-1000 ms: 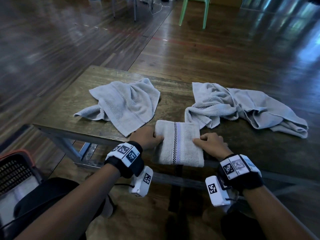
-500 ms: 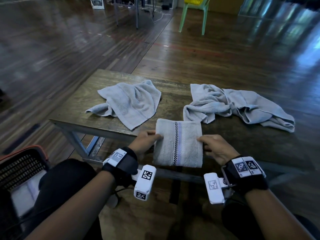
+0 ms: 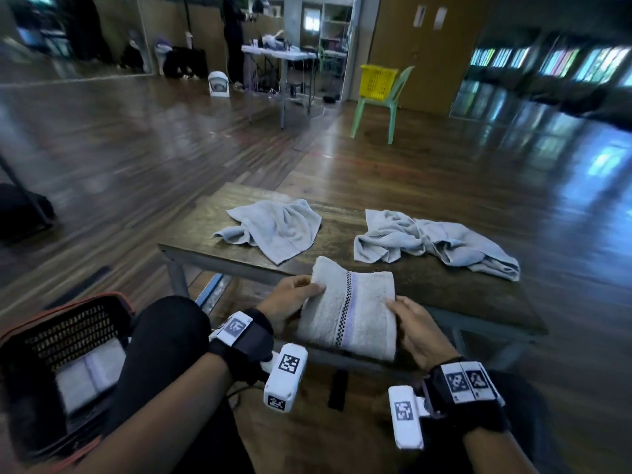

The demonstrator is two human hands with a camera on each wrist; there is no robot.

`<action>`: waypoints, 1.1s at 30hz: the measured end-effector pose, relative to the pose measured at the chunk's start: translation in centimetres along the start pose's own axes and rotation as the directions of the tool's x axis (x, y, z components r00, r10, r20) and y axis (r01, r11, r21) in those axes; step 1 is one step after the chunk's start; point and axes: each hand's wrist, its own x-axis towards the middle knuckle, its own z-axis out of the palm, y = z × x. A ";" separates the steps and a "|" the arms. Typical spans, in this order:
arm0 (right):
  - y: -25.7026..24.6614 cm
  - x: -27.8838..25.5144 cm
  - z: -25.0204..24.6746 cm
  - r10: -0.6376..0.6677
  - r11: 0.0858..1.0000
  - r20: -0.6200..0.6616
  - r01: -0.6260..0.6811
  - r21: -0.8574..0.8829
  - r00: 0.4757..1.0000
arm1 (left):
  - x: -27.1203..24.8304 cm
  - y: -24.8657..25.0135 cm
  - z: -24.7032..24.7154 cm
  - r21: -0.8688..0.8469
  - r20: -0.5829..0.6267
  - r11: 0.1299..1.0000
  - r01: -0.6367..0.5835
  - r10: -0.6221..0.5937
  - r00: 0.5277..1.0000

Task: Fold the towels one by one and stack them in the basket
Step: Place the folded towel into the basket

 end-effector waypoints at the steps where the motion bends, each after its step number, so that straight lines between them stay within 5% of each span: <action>1: -1.0 -0.5 0.0 -0.030 0.999 0.008 0.030 0.018 1.000 | -0.6 1.1 0.1 -0.005 -0.004 1.000 -0.027 0.027 1.000; 9: -12.5 -2.9 2.4 -0.338 0.941 0.118 0.340 0.009 0.934 | -4.2 11.6 -1.3 0.048 -0.180 0.954 -0.296 0.300 0.937; 18: -21.2 -0.9 14.1 -0.423 0.887 0.434 0.460 0.020 0.796 | -9.7 17.3 -10.5 0.030 -0.470 0.895 -0.446 0.407 0.784; 28: -18.4 0.2 29.9 -0.272 0.914 0.741 0.406 -0.002 0.614 | -17.0 12.5 -21.4 0.083 -0.782 0.920 -0.383 0.298 0.547; 33: -12.5 1.8 36.9 -0.118 0.935 0.795 0.335 -0.112 0.595 | -17.9 6.4 -26.0 0.010 -0.885 0.952 -0.306 0.151 0.441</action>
